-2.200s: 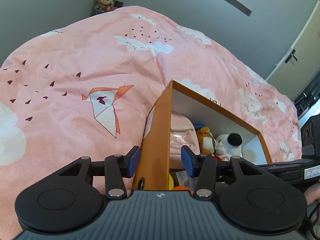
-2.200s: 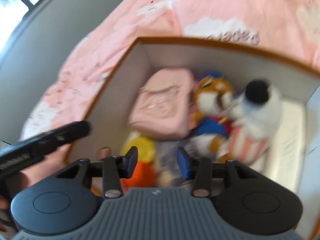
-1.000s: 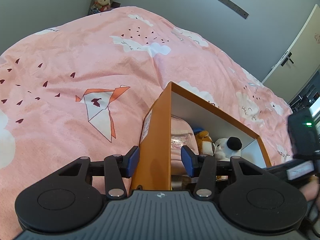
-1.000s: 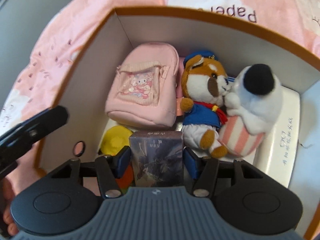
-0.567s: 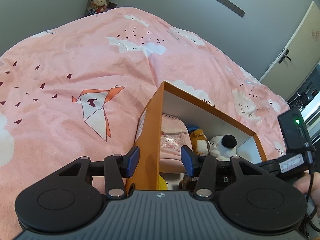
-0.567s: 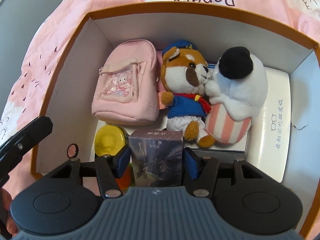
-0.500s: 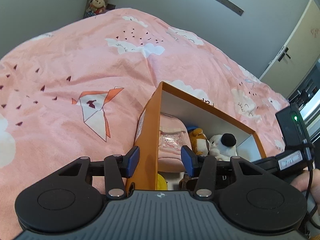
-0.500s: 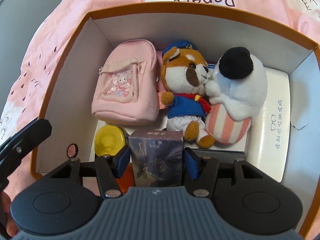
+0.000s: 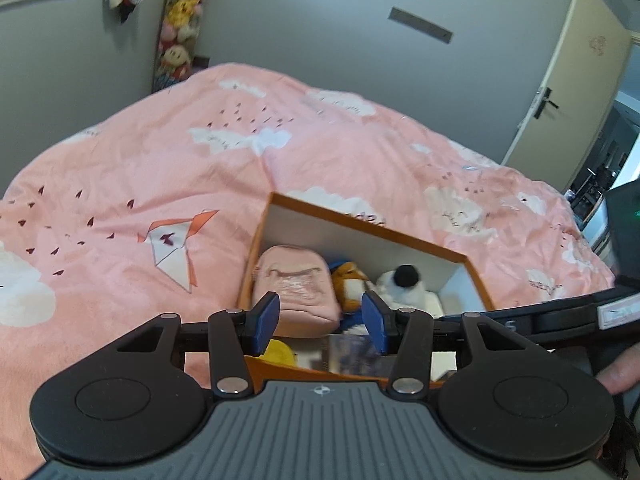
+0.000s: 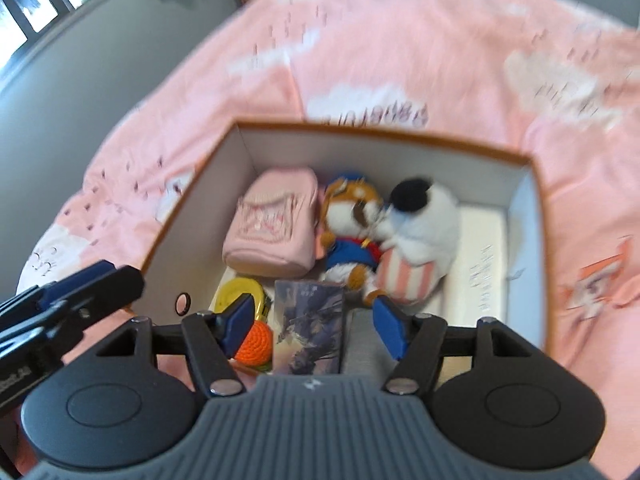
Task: Organize objects
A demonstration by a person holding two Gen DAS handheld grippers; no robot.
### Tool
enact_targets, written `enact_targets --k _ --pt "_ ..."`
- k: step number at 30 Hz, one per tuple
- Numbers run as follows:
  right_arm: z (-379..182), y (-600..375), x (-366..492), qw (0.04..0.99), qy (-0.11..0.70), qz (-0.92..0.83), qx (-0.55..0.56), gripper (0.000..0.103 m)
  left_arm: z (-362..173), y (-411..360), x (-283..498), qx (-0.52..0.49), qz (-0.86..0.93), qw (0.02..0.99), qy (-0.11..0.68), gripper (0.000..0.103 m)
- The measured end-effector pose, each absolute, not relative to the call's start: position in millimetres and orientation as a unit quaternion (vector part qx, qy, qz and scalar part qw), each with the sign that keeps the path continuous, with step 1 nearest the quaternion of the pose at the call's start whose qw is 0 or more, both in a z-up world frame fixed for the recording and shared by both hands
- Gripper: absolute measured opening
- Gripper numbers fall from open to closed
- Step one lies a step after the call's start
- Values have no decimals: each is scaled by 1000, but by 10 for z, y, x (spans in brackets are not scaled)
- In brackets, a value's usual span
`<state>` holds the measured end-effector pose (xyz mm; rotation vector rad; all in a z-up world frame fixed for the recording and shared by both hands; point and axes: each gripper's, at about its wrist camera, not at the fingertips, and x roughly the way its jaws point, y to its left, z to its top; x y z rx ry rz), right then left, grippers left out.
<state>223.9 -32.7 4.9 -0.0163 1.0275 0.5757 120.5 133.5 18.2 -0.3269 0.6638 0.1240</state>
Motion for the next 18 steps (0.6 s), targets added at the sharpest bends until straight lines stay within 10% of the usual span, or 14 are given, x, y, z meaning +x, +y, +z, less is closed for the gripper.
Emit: enact_targets --k 18 --pt "625 -1174 761 958 179 226 1 95 554 608 527 -25 79 972 219 67"
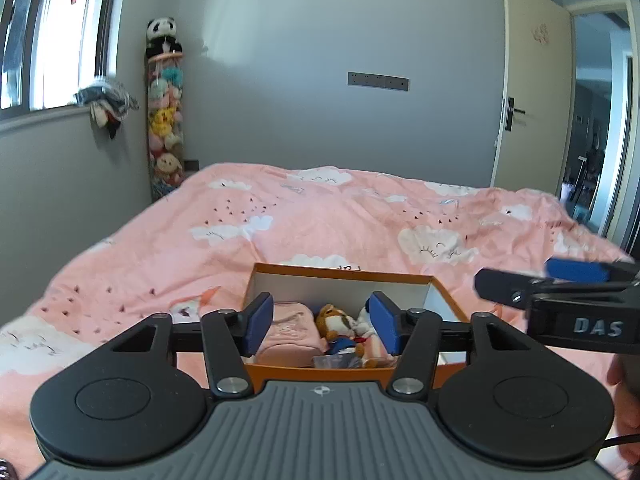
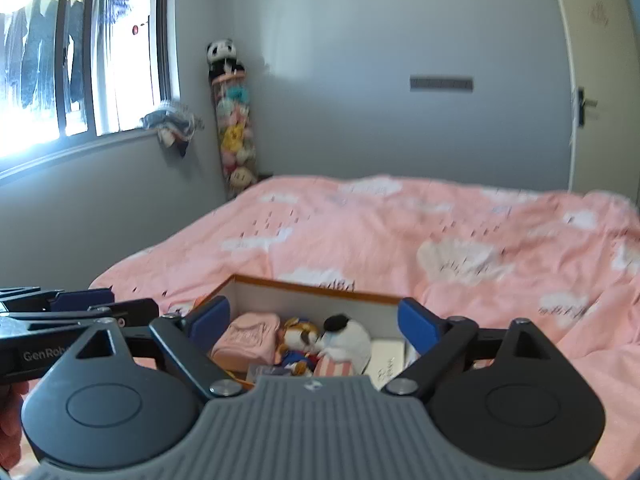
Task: Organize objects
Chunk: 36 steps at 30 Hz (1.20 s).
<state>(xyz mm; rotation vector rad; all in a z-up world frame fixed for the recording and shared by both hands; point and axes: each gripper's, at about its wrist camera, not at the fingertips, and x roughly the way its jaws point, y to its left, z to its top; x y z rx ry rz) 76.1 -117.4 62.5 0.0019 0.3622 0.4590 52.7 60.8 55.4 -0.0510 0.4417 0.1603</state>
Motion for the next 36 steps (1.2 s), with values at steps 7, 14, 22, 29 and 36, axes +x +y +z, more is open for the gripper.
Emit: enact_targets --k 7,14,22,29,36 --pt "555 -1185 509 966 137 217 -17 102 433 507 465 27 112 968 223 72" --pt "360 -1144 538 964 167 203 -32 102 206 524 555 5 105 962 253 74" --pt "89 -1126 613 960 194 199 -38 102 -120 530 648 -12 106 949 296 74" --pt "-96 -1072 708 957 209 193 -58 102 -273 536 728 -21 109 938 328 74" --pt "-179 -1051 755 953 222 196 -60 102 -344 563 759 -26 109 931 347 74"
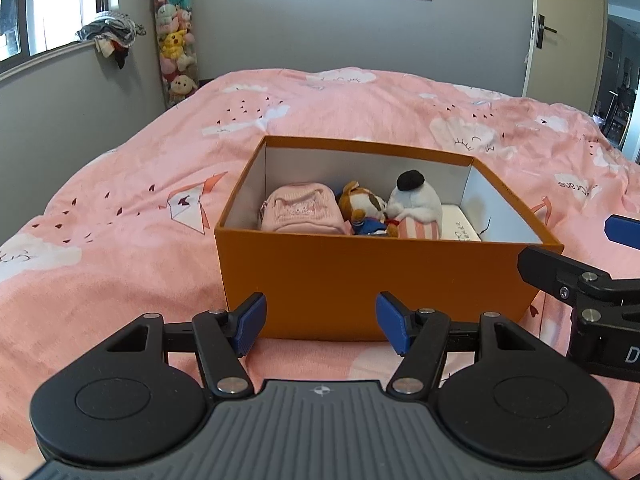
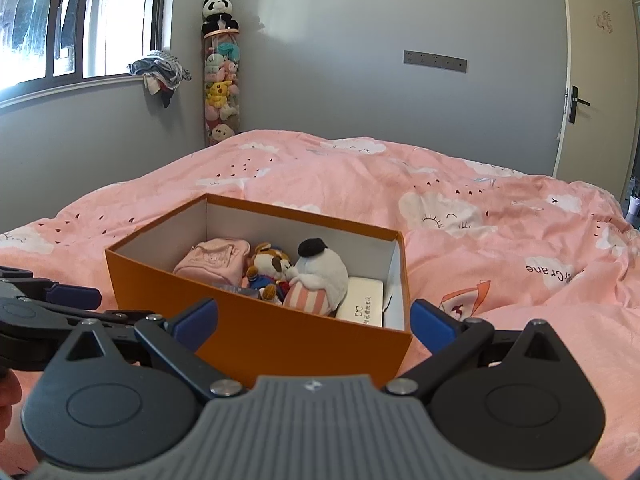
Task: Organize objects
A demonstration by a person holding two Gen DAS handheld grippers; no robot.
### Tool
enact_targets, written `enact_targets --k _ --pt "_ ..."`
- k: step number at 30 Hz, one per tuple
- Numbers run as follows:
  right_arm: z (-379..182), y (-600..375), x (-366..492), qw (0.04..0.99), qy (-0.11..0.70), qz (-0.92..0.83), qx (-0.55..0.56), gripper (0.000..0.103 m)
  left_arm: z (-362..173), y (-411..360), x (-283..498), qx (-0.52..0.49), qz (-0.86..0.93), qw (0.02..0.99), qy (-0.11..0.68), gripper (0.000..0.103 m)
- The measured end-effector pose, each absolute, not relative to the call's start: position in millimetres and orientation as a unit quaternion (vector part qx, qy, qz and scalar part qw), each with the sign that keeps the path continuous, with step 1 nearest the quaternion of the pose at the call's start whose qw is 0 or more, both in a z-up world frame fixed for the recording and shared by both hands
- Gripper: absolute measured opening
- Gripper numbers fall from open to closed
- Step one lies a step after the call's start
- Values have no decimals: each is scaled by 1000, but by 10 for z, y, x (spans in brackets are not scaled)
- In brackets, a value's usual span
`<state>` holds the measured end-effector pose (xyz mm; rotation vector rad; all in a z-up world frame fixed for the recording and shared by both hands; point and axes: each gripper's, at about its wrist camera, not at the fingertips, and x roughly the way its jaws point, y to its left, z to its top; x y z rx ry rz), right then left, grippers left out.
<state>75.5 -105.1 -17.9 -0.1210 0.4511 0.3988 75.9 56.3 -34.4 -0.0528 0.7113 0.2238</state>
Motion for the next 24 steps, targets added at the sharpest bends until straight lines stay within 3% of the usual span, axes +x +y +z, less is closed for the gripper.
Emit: enact_targets --k 24 --pt "-175 -1057 730 952 226 200 -58 102 -320 528 750 -20 103 932 346 74"
